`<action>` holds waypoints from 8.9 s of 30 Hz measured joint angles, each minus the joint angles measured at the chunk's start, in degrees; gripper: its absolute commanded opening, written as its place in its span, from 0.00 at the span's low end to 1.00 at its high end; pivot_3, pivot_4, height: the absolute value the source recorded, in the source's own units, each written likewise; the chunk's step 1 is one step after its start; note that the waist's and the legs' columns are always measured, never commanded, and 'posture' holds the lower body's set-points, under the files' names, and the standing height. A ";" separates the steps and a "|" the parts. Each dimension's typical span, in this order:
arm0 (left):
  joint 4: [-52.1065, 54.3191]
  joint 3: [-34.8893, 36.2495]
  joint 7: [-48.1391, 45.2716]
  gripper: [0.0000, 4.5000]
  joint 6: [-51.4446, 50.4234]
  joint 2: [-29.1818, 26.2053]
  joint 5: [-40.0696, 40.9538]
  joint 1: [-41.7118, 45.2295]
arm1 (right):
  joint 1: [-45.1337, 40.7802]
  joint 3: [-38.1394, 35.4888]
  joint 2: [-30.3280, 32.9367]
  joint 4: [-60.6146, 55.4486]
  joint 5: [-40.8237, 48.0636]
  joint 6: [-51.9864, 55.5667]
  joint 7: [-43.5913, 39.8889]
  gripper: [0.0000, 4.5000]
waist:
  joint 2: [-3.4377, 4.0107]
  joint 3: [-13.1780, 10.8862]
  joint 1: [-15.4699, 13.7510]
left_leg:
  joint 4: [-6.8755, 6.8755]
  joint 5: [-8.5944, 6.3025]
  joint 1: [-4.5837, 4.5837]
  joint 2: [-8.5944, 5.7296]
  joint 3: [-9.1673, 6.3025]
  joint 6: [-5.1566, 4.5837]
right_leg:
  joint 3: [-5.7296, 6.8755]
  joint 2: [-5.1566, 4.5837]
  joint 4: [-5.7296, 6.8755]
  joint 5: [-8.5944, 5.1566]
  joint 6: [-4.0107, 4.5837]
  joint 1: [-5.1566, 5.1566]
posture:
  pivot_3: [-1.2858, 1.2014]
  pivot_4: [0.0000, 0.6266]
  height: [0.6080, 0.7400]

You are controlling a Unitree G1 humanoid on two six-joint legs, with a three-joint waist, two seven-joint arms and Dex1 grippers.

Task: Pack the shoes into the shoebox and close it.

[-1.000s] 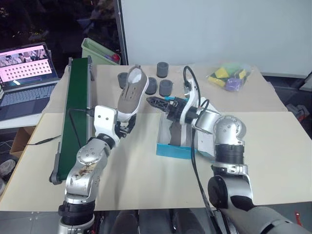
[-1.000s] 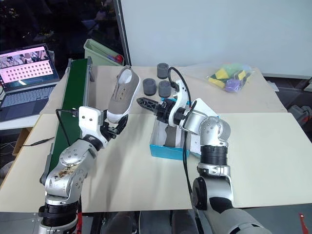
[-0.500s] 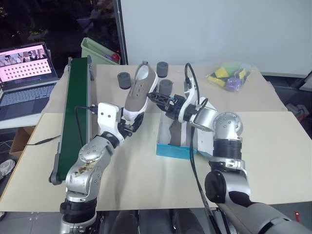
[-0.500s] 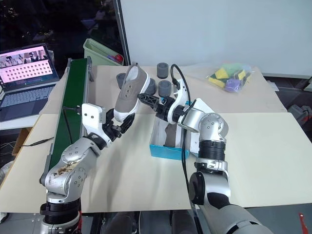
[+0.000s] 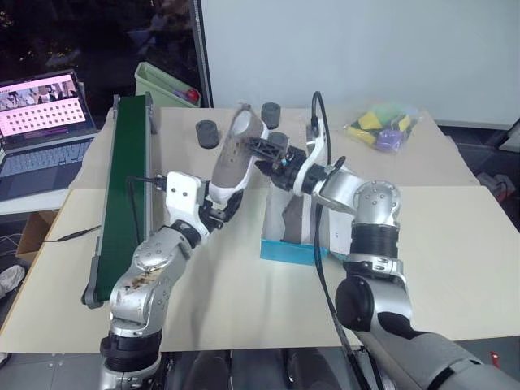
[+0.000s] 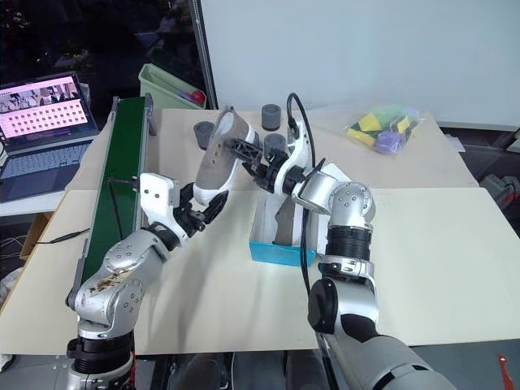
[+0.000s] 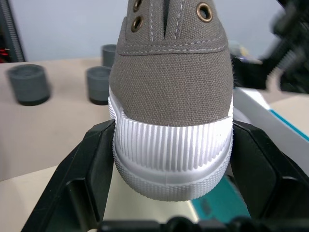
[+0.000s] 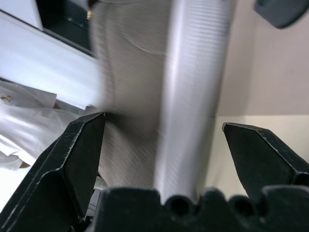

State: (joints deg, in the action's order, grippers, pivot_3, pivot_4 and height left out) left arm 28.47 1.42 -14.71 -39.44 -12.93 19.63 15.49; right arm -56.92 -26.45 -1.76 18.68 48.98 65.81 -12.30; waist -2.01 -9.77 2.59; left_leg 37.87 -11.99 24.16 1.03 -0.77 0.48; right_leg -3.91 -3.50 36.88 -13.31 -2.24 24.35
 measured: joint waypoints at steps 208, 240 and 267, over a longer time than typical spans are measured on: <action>-6.32 -9.13 -32.54 1.00 10.46 -17.97 0.81 3.61 | 56.28 7.58 15.76 -30.98 -23.60 -18.10 1.08 0.00 | 0.25 0.23 -1.35 | 0.02 -0.03 -0.38 -0.01 0.20 -0.06 | -0.18 0.02 -0.13 -0.42 -0.49 -0.41 | 0.52 0.24 0.92; -6.81 -7.10 -34.25 1.00 10.57 -19.26 3.24 3.64 | 49.35 2.57 13.03 -46.19 19.92 -31.85 1.04 0.00 | 0.53 0.22 -0.04 | -0.06 -0.04 -0.33 0.03 0.25 -0.07 | -0.25 0.04 -0.02 -0.24 -0.10 -0.26 | 0.52 0.24 0.92; -5.96 -7.97 -33.01 1.00 10.28 -19.43 3.18 2.54 | 15.51 26.25 24.27 -17.40 -11.61 -28.57 -2.04 0.00 | 0.38 0.25 -0.20 | -0.04 -0.04 -0.24 0.03 0.28 -0.09 | -0.24 0.03 -0.02 -0.20 -0.05 -0.17 | 0.52 0.24 0.92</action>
State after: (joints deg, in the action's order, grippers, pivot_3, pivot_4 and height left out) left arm 22.51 -6.56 -47.72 -29.16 -32.37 22.81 18.03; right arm -41.41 -0.21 22.52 1.28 37.37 37.24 -14.34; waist -1.63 -9.52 2.39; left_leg 37.83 -12.04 23.92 1.07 -0.49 0.40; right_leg -4.14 -3.47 36.86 -13.51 -2.29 24.19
